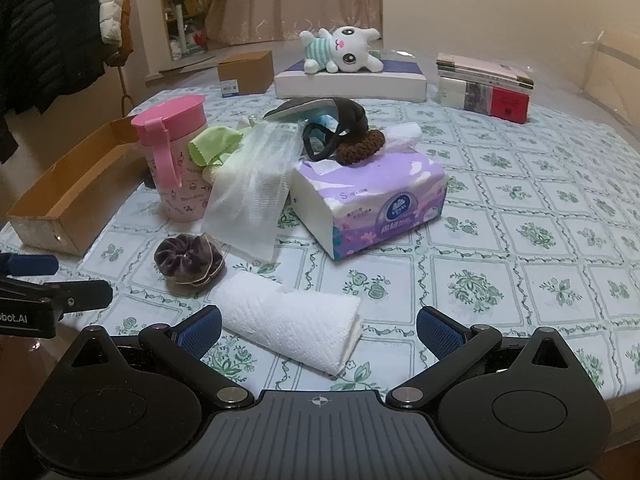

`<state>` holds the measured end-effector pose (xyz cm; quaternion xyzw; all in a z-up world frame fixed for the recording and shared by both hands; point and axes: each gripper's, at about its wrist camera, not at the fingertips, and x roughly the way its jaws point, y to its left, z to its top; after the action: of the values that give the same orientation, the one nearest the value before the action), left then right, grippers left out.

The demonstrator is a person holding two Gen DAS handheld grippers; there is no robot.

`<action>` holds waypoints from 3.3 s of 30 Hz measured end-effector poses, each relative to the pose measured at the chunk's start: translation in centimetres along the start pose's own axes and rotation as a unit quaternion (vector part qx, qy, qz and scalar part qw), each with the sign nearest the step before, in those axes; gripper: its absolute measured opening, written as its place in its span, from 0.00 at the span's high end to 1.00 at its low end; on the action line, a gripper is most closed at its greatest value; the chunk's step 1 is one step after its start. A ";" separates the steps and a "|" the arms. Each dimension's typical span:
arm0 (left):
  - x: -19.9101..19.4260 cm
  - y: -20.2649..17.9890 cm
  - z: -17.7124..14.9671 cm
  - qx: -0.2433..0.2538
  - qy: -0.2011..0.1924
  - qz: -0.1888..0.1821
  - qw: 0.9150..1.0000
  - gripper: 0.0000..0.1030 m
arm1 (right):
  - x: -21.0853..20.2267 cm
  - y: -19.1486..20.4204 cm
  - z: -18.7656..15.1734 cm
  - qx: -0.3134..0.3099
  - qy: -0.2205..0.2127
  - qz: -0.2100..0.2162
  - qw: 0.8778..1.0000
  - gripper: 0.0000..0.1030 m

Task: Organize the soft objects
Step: 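Move the left tool to the purple scrunchie while the right tool approaches the white towel, then grasp the scrunchie with the left tool while the right tool grasps the towel, then lower both held items into the cardboard box and open both tools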

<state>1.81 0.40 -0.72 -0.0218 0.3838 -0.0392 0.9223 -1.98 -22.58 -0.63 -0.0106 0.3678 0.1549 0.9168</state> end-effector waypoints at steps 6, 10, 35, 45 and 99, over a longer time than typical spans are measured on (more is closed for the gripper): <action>1.1 0.5 0.3 0.009 0.007 -0.018 1.000 0.02 | 1.0 -0.3 0.2 -0.017 0.008 0.009 1.000 0.00; 2.0 0.8 0.6 0.028 0.011 -0.032 0.999 0.02 | 1.7 -0.4 0.3 -0.047 0.011 0.025 0.999 0.00; 8.1 -0.7 2.1 0.188 0.024 -0.089 0.978 0.15 | 8.4 2.3 0.7 -0.391 0.100 0.142 0.904 0.34; 9.1 -1.4 2.4 0.179 0.022 -0.091 0.979 0.30 | 9.0 2.1 1.0 -0.360 0.117 0.148 0.914 0.53; 0.2 26.6 6.1 0.018 -0.042 0.102 0.994 0.84 | 14.9 26.8 15.1 -0.071 0.019 0.221 0.972 0.61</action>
<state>7.72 26.92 1.57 0.0322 0.3438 0.0490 0.9372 10.46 9.00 2.79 0.0026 0.3663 0.3794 0.8497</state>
